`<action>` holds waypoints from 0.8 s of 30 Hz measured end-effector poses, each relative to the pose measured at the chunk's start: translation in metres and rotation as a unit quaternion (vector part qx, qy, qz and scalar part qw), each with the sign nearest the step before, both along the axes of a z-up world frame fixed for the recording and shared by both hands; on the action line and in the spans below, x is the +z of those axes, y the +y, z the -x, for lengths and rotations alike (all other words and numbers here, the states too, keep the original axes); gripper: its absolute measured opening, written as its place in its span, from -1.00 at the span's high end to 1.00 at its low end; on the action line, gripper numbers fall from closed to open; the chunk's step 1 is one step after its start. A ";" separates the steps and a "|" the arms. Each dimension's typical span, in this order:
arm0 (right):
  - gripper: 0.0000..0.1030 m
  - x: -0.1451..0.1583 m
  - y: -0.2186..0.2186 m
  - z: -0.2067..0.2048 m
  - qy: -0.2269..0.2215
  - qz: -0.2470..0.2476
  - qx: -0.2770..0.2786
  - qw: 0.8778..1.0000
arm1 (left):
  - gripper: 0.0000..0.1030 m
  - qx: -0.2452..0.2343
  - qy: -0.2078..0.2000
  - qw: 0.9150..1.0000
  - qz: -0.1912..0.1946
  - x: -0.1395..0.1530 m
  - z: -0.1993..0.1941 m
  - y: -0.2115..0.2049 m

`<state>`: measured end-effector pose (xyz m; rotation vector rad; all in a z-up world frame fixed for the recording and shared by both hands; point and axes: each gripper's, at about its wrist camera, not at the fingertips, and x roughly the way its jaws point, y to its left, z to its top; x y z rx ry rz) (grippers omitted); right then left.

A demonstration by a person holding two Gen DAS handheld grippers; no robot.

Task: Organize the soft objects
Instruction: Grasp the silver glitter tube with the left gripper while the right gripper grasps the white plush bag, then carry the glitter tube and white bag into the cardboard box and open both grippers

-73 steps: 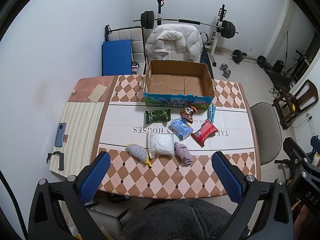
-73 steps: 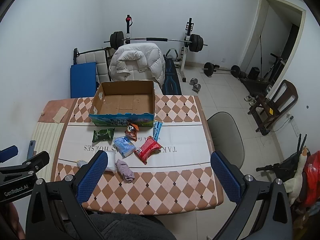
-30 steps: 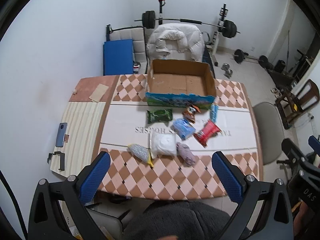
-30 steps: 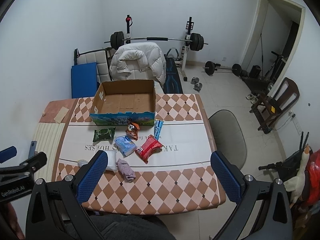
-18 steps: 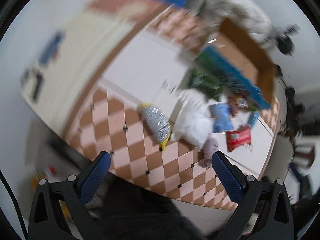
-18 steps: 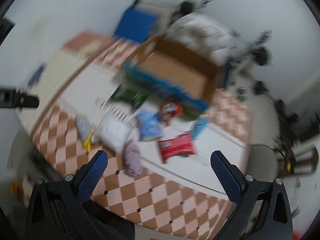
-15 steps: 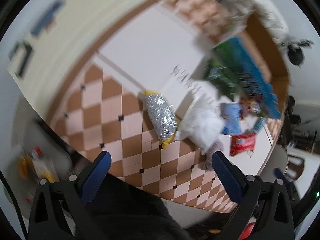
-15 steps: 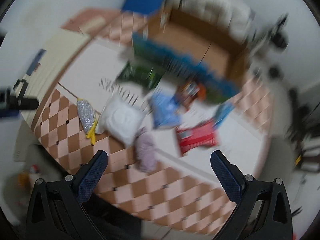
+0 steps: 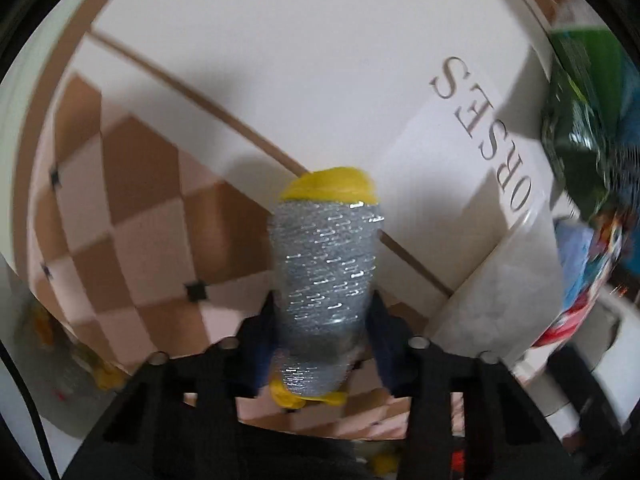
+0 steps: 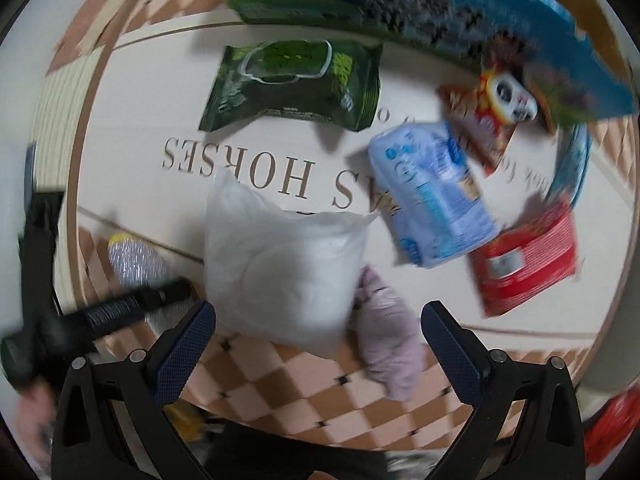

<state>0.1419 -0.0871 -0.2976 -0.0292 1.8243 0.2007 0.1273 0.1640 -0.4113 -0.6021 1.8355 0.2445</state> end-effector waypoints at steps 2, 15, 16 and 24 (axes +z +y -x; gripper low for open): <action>-1.00 -0.009 0.001 -0.003 0.006 0.005 -0.032 0.999 | 0.34 -0.050 -0.010 0.997 -0.054 0.007 0.002 -0.004; -0.88 -0.054 0.032 0.007 0.028 0.049 -0.067 0.996 | 0.39 -0.155 -0.042 0.980 -0.121 0.013 0.021 -0.037; -0.77 -0.051 0.033 0.010 0.022 0.049 -0.065 0.996 | 0.39 -0.161 -0.046 0.978 -0.122 0.017 0.022 -0.043; -0.43 0.003 0.014 0.022 -0.016 0.008 -0.074 0.997 | 0.40 -0.200 -0.130 0.965 -0.111 0.090 0.023 -0.076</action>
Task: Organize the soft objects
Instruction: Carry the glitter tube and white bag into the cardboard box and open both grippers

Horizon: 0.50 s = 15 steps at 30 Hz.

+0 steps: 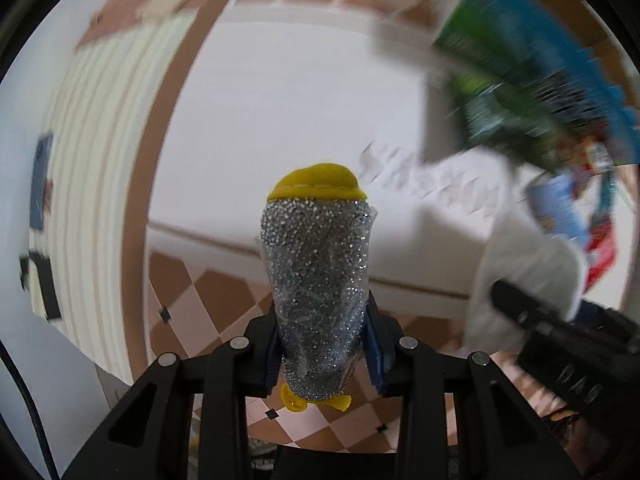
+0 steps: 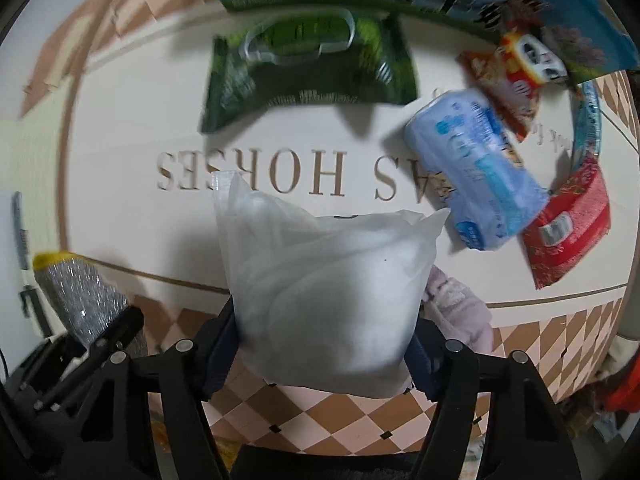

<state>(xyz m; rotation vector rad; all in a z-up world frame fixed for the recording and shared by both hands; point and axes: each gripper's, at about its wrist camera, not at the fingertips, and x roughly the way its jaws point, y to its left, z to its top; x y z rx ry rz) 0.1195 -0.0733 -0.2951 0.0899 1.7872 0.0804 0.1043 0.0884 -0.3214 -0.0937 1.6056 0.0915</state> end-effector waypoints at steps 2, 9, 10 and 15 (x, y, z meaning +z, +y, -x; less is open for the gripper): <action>-0.42 0.024 -0.012 0.001 -0.017 -0.023 -0.008 1.000 | 0.40 -0.013 -0.026 0.999 0.016 0.032 -0.002 -0.017; -0.42 0.148 -0.081 -0.031 -0.108 -0.099 -0.037 0.988 | 0.40 -0.070 -0.088 0.989 0.097 0.168 -0.087 -0.065; -0.42 0.166 -0.089 -0.051 -0.120 -0.104 -0.040 0.986 | 0.40 -0.077 -0.090 0.988 0.103 0.178 -0.109 -0.072; -0.43 0.211 -0.136 -0.135 -0.171 -0.090 -0.044 0.980 | 0.39 -0.099 -0.086 0.984 0.124 0.192 -0.210 -0.105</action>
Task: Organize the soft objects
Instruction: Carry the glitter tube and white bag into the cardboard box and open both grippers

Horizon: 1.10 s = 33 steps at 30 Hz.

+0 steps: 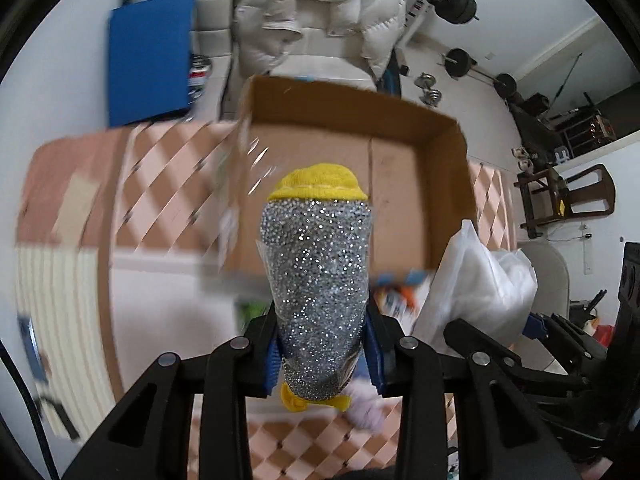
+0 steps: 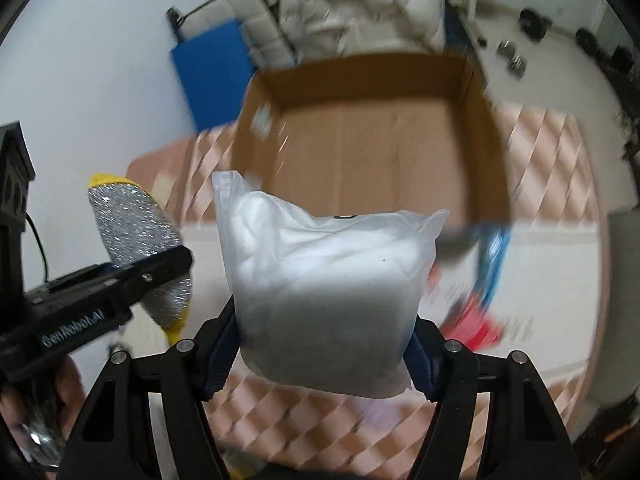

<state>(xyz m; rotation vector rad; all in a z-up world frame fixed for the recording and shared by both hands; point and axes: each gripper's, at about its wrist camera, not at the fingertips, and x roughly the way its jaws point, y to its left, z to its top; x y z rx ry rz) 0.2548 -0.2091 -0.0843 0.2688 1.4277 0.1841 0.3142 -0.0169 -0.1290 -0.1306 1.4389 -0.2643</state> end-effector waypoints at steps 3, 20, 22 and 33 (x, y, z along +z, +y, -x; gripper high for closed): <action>-0.43 -0.016 -0.020 -0.054 0.005 0.016 -0.009 1.000 | 0.39 -0.004 0.035 0.999 0.009 -0.031 -0.054 -0.017; -0.44 -0.180 -0.016 -0.189 0.087 0.060 0.014 0.994 | 0.39 0.001 0.186 0.983 0.004 -0.172 -0.188 -0.054; -0.44 -0.187 -0.014 -0.192 0.094 0.063 0.020 0.993 | 0.39 0.003 0.191 0.982 0.008 -0.181 -0.193 -0.055; -0.62 -0.217 -0.012 -0.209 0.124 0.068 0.039 0.989 | -0.15 0.002 0.205 0.979 -0.018 -0.186 -0.199 -0.058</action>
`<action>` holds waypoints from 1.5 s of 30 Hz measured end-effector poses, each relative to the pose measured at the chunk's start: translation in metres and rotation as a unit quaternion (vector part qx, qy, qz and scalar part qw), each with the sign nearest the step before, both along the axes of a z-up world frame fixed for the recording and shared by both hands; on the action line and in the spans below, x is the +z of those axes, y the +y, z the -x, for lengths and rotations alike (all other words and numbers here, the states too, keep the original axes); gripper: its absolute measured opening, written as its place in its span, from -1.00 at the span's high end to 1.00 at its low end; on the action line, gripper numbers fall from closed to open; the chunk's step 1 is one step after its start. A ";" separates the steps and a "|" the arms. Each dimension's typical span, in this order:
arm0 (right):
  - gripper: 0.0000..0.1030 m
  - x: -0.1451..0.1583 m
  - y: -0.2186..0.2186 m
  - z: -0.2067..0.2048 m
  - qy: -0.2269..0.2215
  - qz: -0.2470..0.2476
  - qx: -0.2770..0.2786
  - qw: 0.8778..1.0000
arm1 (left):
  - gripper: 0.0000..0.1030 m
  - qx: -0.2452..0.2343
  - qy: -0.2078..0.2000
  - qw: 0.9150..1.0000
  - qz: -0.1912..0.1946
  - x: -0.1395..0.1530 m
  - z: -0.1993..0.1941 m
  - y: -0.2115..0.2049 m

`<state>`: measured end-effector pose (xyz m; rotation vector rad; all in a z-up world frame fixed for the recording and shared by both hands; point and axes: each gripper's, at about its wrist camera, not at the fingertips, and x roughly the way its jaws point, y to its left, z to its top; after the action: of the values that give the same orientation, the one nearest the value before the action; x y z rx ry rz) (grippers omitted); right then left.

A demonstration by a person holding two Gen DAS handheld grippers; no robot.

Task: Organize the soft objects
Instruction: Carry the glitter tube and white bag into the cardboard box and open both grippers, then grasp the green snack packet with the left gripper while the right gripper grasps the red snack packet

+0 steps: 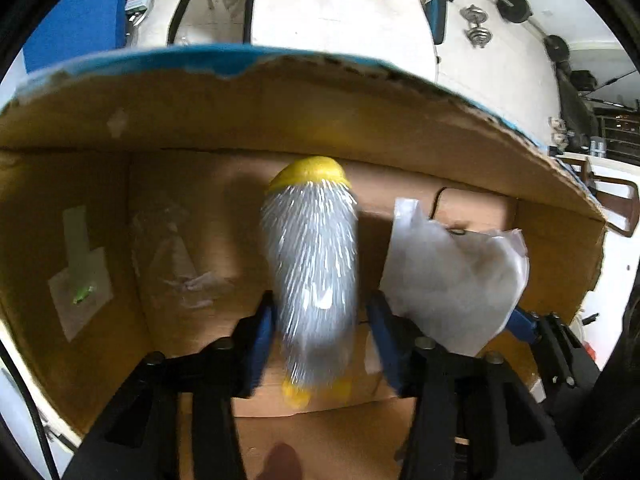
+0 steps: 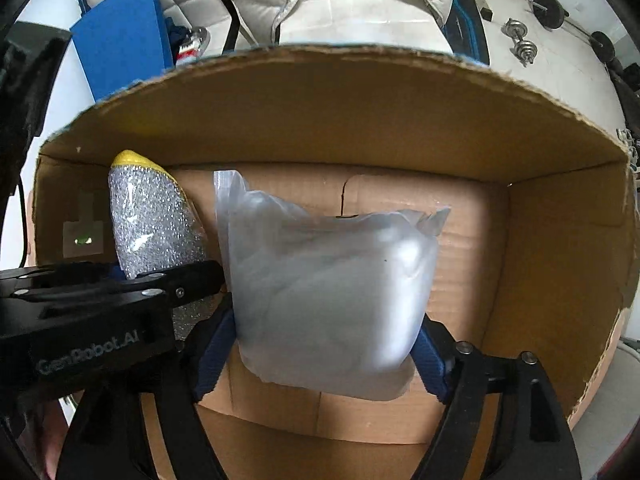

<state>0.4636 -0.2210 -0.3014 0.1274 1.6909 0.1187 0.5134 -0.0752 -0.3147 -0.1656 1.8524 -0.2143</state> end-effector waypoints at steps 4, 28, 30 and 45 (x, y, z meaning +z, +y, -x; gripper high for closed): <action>-0.83 0.002 -0.006 0.001 -0.002 0.011 -0.005 1.000 | -0.84 -0.010 -0.032 0.999 -0.009 0.016 0.002 0.003; -1.00 0.107 -0.083 0.247 -0.076 -0.015 -0.111 0.991 | -0.96 -0.312 -0.265 0.889 -0.204 0.073 0.272 -0.005; -1.00 0.093 -0.086 0.271 -0.059 -0.019 -0.130 0.990 | -0.96 -0.347 -0.245 0.879 -0.214 0.044 0.273 -0.013; -1.00 0.000 -0.112 0.306 0.022 -0.021 -0.222 0.974 | 0.01 -0.349 -0.098 0.914 -0.180 -0.030 0.270 -0.035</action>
<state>0.1576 -0.3331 -0.3011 0.5394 1.6655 -0.1855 0.2437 -0.1099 -0.3444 0.7622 1.6501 -0.3599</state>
